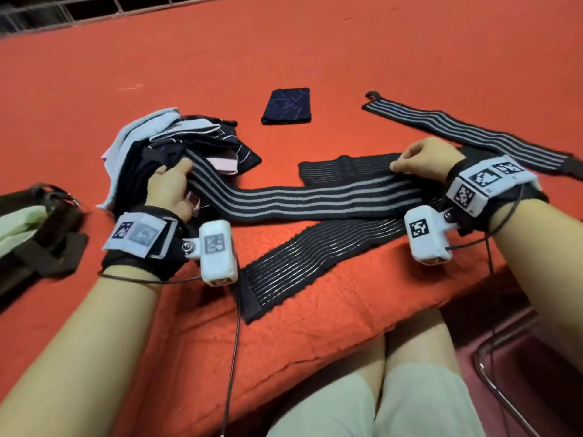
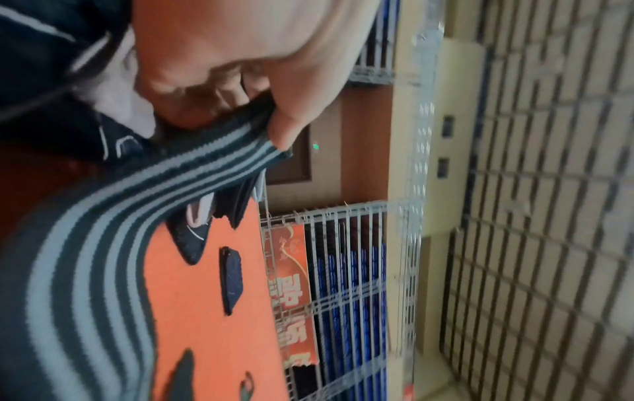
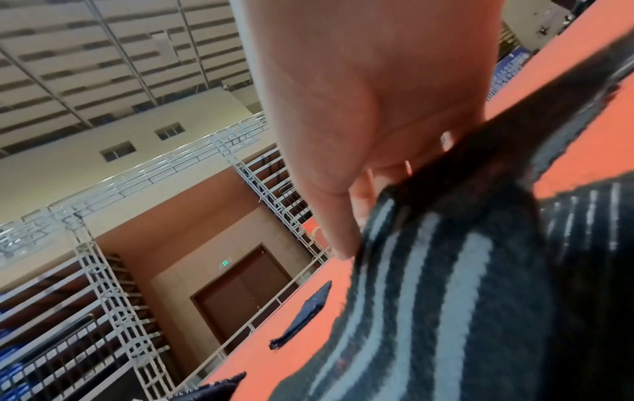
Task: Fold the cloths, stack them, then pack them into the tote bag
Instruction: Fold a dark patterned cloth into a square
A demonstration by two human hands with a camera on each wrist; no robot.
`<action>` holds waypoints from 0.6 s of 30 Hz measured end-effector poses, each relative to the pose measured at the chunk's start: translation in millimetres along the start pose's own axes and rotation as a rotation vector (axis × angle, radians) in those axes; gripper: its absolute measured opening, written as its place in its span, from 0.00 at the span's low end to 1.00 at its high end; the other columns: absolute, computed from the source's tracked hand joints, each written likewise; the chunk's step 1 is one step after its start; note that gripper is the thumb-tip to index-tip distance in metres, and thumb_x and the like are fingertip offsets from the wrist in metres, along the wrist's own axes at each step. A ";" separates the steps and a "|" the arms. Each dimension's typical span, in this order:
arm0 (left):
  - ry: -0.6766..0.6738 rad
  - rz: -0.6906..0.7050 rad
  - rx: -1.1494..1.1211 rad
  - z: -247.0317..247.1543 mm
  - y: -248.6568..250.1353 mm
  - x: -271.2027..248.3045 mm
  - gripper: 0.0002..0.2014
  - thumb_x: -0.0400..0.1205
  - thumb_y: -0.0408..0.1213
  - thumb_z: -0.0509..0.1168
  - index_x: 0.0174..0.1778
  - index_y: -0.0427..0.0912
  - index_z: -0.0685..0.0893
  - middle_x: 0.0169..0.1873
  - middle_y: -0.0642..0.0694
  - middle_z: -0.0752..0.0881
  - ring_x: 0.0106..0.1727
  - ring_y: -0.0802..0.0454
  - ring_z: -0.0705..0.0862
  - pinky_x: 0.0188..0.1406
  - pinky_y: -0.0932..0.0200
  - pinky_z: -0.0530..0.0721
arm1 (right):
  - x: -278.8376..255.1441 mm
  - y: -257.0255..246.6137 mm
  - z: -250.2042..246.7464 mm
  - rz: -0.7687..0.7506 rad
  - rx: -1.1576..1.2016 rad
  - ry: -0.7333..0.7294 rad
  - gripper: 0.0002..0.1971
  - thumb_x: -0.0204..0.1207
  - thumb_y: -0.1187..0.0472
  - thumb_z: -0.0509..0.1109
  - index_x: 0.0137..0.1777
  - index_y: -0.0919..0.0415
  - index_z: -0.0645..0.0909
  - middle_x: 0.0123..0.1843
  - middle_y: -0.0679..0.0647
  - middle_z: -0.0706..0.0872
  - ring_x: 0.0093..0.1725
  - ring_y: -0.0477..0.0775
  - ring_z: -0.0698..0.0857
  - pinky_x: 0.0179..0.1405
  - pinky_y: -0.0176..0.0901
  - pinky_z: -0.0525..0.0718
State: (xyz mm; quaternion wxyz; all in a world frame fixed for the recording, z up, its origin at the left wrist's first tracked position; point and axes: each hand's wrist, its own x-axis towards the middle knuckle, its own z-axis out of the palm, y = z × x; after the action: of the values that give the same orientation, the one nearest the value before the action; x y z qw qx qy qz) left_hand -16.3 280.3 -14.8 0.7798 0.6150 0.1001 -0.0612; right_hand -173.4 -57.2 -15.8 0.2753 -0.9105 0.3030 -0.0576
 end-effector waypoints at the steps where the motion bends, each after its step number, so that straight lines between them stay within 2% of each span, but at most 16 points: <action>1: -0.048 0.021 0.078 6.2 -3.3 -3.0 0.06 0.81 0.32 0.65 0.51 0.43 0.76 0.37 0.47 0.84 0.30 0.58 0.85 0.26 0.63 0.84 | 1.2 3.4 2.1 0.017 -0.017 -0.020 0.08 0.72 0.55 0.74 0.40 0.59 0.82 0.43 0.58 0.84 0.46 0.54 0.80 0.47 0.40 0.73; 3: -0.118 0.080 0.295 19.5 -7.7 -12.6 0.09 0.79 0.29 0.66 0.39 0.46 0.73 0.33 0.47 0.81 0.31 0.55 0.82 0.30 0.61 0.80 | -0.6 11.0 4.2 0.055 -0.079 -0.069 0.08 0.71 0.56 0.75 0.43 0.60 0.83 0.45 0.58 0.84 0.50 0.56 0.82 0.50 0.41 0.75; 4: -0.150 0.110 0.394 24.7 -9.6 -13.4 0.10 0.79 0.29 0.66 0.38 0.46 0.72 0.33 0.46 0.80 0.33 0.53 0.80 0.32 0.59 0.78 | -1.9 14.9 3.7 0.070 -0.121 -0.077 0.09 0.72 0.56 0.75 0.45 0.61 0.83 0.47 0.58 0.84 0.54 0.58 0.82 0.52 0.43 0.76; 6: -0.238 0.133 0.545 38.2 -13.8 -15.5 0.07 0.78 0.27 0.64 0.46 0.42 0.75 0.33 0.46 0.78 0.35 0.52 0.78 0.29 0.63 0.76 | -4.5 22.9 2.3 0.103 -0.198 -0.071 0.11 0.73 0.54 0.72 0.47 0.63 0.83 0.51 0.61 0.85 0.57 0.62 0.82 0.56 0.46 0.77; 8: -0.335 0.164 0.711 52.8 -18.5 -19.2 0.13 0.78 0.27 0.65 0.57 0.39 0.76 0.32 0.46 0.76 0.31 0.52 0.76 0.20 0.69 0.73 | -6.6 29.8 1.4 0.125 -0.272 -0.058 0.15 0.74 0.52 0.70 0.50 0.64 0.85 0.55 0.63 0.86 0.58 0.64 0.82 0.58 0.47 0.77; 10: -0.395 0.219 0.890 69.0 -26.6 -29.2 0.13 0.77 0.29 0.68 0.54 0.39 0.74 0.33 0.46 0.73 0.25 0.53 0.71 0.11 0.73 0.67 | -9.8 34.6 0.0 0.147 -0.339 -0.052 0.18 0.74 0.49 0.67 0.53 0.62 0.85 0.57 0.64 0.86 0.61 0.65 0.81 0.60 0.48 0.76; 12: -0.409 0.291 1.028 80.8 -37.8 -36.4 0.14 0.75 0.33 0.71 0.51 0.43 0.72 0.36 0.46 0.74 0.25 0.54 0.70 0.11 0.70 0.68 | -10.8 36.8 -0.4 0.173 -0.353 -0.043 0.20 0.74 0.46 0.66 0.56 0.61 0.84 0.59 0.64 0.85 0.62 0.67 0.80 0.62 0.50 0.76; 14: -0.504 0.314 1.108 89.0 -47.0 -43.0 0.17 0.74 0.34 0.73 0.55 0.42 0.75 0.40 0.48 0.76 0.31 0.54 0.76 0.20 0.69 0.75 | -12.6 39.2 -2.5 0.195 -0.341 -0.021 0.21 0.75 0.46 0.65 0.57 0.63 0.84 0.60 0.65 0.84 0.62 0.67 0.80 0.60 0.49 0.76; 15: -0.599 0.296 1.171 91.5 -51.3 -44.3 0.21 0.73 0.35 0.75 0.60 0.41 0.76 0.44 0.48 0.78 0.38 0.52 0.80 0.30 0.69 0.78 | -13.9 40.7 -3.6 0.205 -0.331 -0.015 0.21 0.75 0.48 0.65 0.57 0.64 0.83 0.60 0.66 0.84 0.62 0.66 0.81 0.58 0.48 0.77; 17: -0.752 0.249 1.344 93.3 -53.7 -46.6 0.29 0.71 0.36 0.77 0.68 0.41 0.76 0.56 0.47 0.80 0.58 0.49 0.81 0.54 0.65 0.76 | -16.4 44.1 -5.1 0.212 -0.298 -0.027 0.17 0.75 0.53 0.67 0.54 0.67 0.83 0.57 0.67 0.85 0.57 0.65 0.83 0.50 0.46 0.78; 18: -0.785 0.233 1.378 93.0 -52.3 -46.6 0.30 0.71 0.36 0.77 0.69 0.41 0.76 0.61 0.46 0.80 0.62 0.50 0.80 0.60 0.64 0.74 | -18.1 44.9 -6.4 0.213 -0.275 -0.031 0.15 0.74 0.57 0.68 0.52 0.68 0.84 0.55 0.67 0.86 0.55 0.65 0.84 0.47 0.45 0.79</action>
State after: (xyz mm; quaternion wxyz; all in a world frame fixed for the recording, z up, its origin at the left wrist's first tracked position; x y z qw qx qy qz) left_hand -65.6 176.3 -32.7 0.2041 0.8983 -0.3068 -0.2392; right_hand -213.2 -79.5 -33.4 0.1573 -0.9032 0.3983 0.0279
